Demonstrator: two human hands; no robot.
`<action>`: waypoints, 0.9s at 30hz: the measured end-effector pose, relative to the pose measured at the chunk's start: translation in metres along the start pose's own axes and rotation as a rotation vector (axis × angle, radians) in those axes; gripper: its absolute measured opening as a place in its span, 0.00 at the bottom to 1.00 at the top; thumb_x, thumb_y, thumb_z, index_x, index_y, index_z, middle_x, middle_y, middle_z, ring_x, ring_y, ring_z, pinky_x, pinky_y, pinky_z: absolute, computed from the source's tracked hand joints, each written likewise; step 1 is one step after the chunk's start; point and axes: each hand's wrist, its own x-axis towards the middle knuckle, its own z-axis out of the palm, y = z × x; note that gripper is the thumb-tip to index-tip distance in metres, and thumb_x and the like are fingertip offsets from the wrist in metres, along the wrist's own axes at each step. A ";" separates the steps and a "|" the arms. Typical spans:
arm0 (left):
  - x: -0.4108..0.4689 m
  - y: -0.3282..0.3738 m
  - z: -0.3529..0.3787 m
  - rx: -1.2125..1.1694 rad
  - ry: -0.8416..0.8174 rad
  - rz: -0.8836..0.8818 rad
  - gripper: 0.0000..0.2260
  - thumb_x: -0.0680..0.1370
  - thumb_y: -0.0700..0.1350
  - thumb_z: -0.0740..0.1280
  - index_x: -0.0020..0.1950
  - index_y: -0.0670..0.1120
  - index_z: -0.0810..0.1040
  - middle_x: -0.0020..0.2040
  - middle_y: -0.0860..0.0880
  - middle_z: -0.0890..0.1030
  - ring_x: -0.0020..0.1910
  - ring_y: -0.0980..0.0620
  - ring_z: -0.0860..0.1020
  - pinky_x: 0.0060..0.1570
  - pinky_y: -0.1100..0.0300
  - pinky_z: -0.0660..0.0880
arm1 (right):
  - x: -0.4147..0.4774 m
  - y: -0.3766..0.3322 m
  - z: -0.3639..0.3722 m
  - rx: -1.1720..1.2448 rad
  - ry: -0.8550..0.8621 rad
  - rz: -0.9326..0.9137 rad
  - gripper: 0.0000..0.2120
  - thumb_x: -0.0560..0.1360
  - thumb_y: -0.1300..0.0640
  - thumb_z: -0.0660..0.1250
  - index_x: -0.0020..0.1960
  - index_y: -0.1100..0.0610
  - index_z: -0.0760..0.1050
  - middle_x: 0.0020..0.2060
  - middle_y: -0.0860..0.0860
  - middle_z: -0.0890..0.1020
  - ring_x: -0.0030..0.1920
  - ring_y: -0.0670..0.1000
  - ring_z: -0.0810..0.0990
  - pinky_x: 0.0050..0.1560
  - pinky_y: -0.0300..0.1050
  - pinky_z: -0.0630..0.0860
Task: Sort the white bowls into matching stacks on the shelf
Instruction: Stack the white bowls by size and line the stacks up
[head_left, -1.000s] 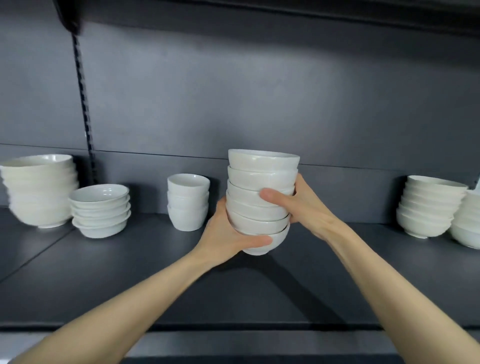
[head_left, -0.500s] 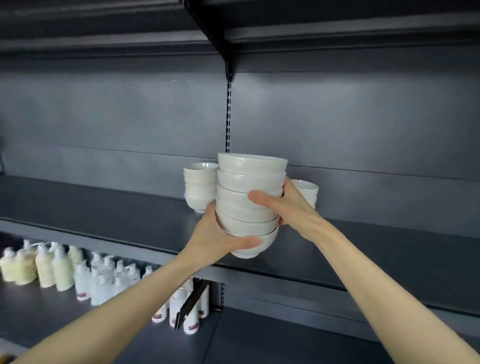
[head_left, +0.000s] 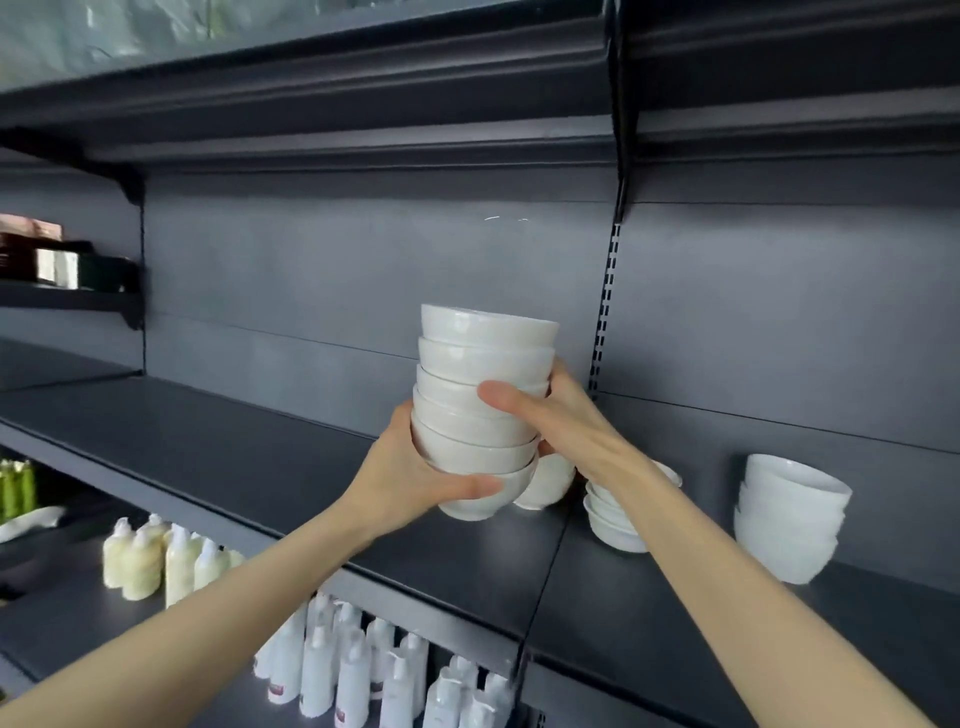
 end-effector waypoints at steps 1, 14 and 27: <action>0.005 -0.005 -0.009 0.006 0.006 0.002 0.37 0.58 0.48 0.83 0.63 0.53 0.72 0.54 0.56 0.83 0.53 0.59 0.81 0.47 0.65 0.78 | 0.012 0.003 0.008 0.017 -0.017 -0.008 0.11 0.72 0.53 0.72 0.47 0.43 0.71 0.41 0.35 0.81 0.41 0.33 0.80 0.37 0.33 0.76; 0.072 -0.103 -0.167 0.061 0.055 -0.017 0.38 0.57 0.53 0.82 0.64 0.55 0.72 0.56 0.56 0.82 0.55 0.56 0.81 0.53 0.54 0.79 | 0.158 0.033 0.155 0.017 -0.054 0.037 0.40 0.57 0.39 0.76 0.65 0.47 0.65 0.55 0.42 0.80 0.55 0.46 0.80 0.45 0.49 0.81; 0.117 -0.191 -0.319 -0.009 -0.126 -0.039 0.27 0.62 0.39 0.81 0.52 0.58 0.73 0.45 0.67 0.82 0.46 0.67 0.80 0.39 0.73 0.75 | 0.242 0.053 0.307 0.031 0.100 0.104 0.16 0.71 0.52 0.73 0.53 0.43 0.69 0.45 0.34 0.78 0.42 0.33 0.79 0.33 0.32 0.74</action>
